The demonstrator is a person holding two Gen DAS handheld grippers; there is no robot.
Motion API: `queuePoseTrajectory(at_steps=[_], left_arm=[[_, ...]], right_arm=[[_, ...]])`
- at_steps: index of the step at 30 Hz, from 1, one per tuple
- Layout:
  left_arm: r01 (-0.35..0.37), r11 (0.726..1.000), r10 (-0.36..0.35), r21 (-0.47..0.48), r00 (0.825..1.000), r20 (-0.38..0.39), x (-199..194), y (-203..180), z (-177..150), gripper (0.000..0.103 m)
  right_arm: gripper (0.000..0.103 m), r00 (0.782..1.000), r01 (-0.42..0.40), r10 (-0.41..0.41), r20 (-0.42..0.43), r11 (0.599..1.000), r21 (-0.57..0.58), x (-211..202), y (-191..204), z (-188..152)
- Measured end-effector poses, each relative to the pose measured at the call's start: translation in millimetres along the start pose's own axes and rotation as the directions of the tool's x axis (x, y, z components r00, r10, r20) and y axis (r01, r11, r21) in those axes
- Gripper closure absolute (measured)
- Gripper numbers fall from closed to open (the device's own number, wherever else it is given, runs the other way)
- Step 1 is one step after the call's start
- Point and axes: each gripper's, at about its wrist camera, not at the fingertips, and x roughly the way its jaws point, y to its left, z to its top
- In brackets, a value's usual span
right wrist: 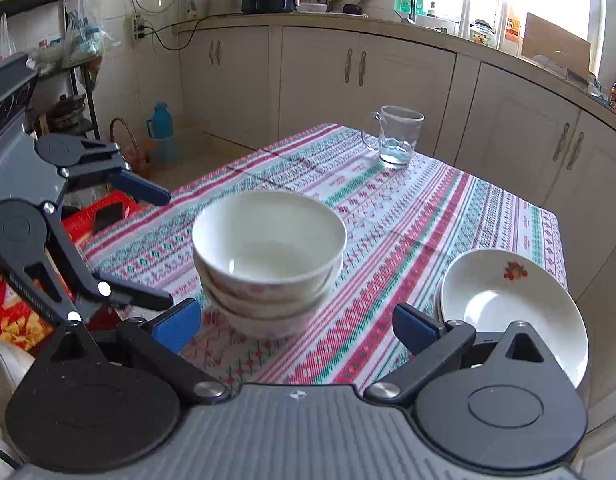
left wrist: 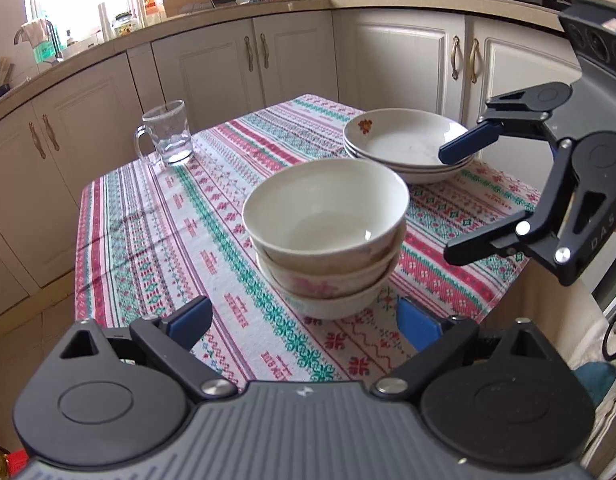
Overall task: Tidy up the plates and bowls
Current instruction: 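Open the right tool and pull it back from the bowl stack, then grip the bowl stack from opposite sides with the left tool while the right tool grips it too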
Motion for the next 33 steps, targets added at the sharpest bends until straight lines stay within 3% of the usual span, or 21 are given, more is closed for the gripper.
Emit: queuePoseTrajectory(at_steps=[10,17,33], left_arm=[[0.036,0.999,-0.037,-0.03,0.998,-0.049,28.5,15.2,-10.9,0.005],[0.1,0.995,-0.1,-0.001,0.993,-0.068,45.8,20.7,-12.3,0.005],[0.211,0.972,-0.203,0.104,0.976,-0.081,70.7,30.8,-7.0,0.006]], right_arm=[[0.0,0.998,0.009,-0.009,-0.058,1.0,-0.015,26.0,1.4,-20.5],[0.0,0.995,-0.004,-0.001,-0.102,0.999,-0.052,49.2,2.0,-16.7],[0.0,0.992,-0.079,0.065,-0.111,0.989,-0.128,75.5,4.2,-3.6]])
